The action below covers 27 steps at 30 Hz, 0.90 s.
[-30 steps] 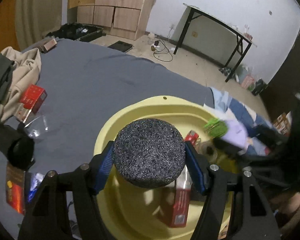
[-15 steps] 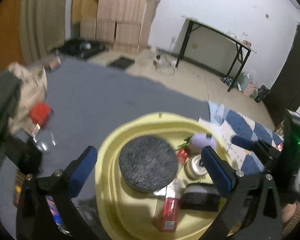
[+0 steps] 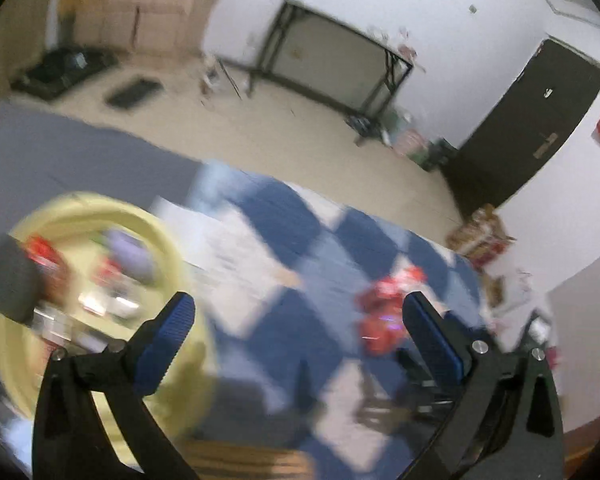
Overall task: Organize rigid objects
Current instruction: 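Move both open tools back toward the two red boxes on the rug, then grasp the Double Happiness box with the left tool while the right tool grasps the red Diamond pack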
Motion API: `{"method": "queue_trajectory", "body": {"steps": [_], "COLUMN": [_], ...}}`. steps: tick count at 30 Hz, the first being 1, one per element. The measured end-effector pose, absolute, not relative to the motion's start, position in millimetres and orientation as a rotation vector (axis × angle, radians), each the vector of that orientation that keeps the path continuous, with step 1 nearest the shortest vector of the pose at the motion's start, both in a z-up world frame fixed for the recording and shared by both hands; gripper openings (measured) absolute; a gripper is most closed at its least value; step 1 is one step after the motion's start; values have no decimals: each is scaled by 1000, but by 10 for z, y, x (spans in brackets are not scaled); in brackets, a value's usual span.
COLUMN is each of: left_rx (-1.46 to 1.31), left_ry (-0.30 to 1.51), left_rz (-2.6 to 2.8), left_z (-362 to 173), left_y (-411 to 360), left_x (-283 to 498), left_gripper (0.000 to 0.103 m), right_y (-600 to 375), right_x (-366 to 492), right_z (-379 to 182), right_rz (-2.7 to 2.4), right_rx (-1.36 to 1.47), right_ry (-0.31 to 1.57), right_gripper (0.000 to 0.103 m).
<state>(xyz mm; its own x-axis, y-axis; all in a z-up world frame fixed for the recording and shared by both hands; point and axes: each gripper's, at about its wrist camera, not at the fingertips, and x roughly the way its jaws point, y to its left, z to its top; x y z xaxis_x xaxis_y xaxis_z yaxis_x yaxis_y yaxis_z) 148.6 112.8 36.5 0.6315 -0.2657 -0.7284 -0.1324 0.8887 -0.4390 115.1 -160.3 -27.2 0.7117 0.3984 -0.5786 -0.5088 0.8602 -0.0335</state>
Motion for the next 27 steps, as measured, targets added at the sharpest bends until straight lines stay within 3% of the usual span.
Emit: {"method": "queue_trajectory", "body": {"steps": [6, 11, 16, 27], "left_rx": [-682, -663, -698, -629], "left_ry": [1210, 1432, 1521, 1635], "left_rz": [-126, -96, -58, -32], "left_z": [96, -103, -323, -695], "left_y": [455, 15, -197, -538], "left_x": [2346, 2788, 2982, 3303], "left_gripper": [103, 103, 103, 103], "right_y": [-1889, -1729, -1624, -1658], "right_x": [1231, 1301, 1407, 1615], "right_z": [-589, -716, -882, -1084], "right_rz": [480, 497, 486, 467], "right_rx": [-230, -236, -237, -217], "right_ry": [635, 617, 560, 616], "right_gripper": [103, 103, 103, 103]}}
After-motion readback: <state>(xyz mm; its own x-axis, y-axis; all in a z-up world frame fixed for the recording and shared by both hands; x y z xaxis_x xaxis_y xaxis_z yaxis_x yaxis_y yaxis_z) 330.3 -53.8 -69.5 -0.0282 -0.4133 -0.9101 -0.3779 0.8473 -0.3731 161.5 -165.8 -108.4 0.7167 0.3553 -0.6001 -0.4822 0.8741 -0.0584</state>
